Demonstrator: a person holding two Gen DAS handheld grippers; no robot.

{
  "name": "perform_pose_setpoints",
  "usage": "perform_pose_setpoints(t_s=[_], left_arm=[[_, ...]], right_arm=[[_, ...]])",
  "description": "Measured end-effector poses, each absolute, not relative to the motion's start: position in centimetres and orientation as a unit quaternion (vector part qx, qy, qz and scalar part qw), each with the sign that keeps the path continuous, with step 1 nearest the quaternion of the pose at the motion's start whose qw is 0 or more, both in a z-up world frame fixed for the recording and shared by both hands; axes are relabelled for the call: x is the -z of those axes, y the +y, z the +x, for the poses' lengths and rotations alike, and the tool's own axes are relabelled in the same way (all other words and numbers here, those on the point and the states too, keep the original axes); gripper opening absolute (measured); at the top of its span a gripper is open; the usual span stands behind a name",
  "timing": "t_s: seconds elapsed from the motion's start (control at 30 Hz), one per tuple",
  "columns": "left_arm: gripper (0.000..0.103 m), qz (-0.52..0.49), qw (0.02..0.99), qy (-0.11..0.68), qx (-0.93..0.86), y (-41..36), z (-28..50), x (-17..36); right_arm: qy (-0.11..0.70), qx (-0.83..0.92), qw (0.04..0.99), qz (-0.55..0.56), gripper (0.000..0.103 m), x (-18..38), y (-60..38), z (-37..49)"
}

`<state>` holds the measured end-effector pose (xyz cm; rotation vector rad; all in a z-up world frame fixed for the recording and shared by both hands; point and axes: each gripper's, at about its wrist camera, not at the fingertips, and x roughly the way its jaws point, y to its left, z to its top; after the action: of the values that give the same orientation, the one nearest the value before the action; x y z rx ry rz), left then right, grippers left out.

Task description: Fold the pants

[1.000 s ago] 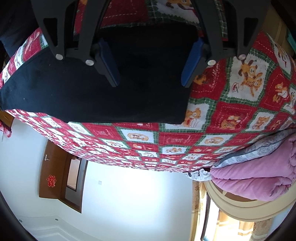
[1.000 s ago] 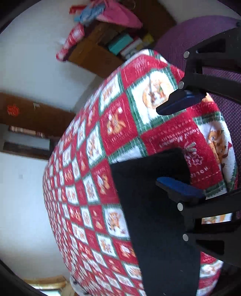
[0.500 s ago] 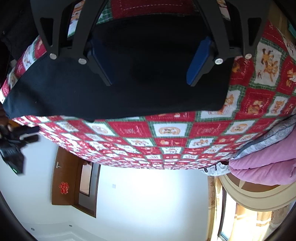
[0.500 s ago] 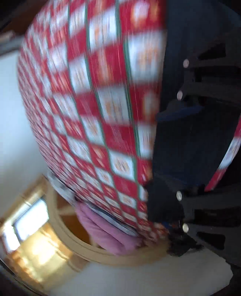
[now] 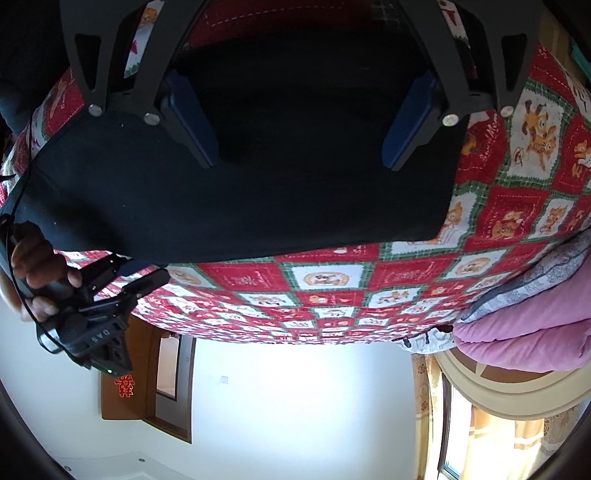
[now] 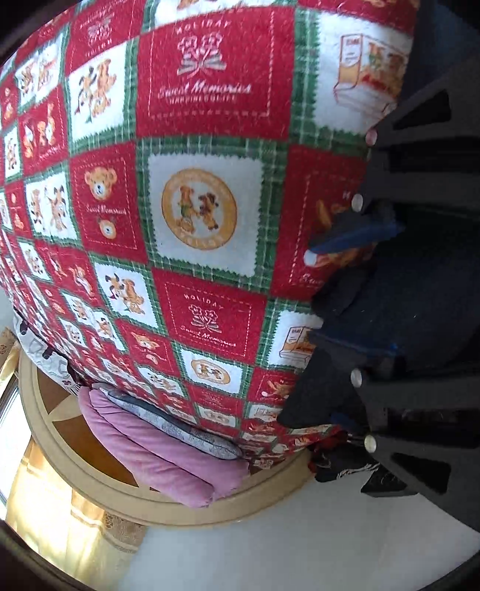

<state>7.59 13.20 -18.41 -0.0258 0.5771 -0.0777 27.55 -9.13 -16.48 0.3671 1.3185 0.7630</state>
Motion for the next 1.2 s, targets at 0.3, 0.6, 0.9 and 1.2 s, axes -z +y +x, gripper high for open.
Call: perform_pose_setpoints(t_s=[0.3,0.6,0.9,1.2], left_arm=[[0.098,-0.005,0.957,0.287,0.039,12.9,7.5,18.7],[0.101,0.015,0.957,0.289,0.038,12.6,7.4,18.6],[0.101,-0.005,0.959,0.281,0.039,12.2,7.0,17.2],[0.102,0.026,0.949,0.311,0.046,10.6,7.5,19.1]], right_arm=[[0.579,-0.346,0.719,0.168,0.005,15.9,-7.8,27.3],[0.541,-0.282,0.786,0.1,0.0,16.7,-7.9,28.3],[0.444,-0.213,0.869,-0.045,0.05,11.1,-12.5,21.0],[0.442,-0.154,0.872,-0.145,0.05,14.4,-16.2,15.9]])
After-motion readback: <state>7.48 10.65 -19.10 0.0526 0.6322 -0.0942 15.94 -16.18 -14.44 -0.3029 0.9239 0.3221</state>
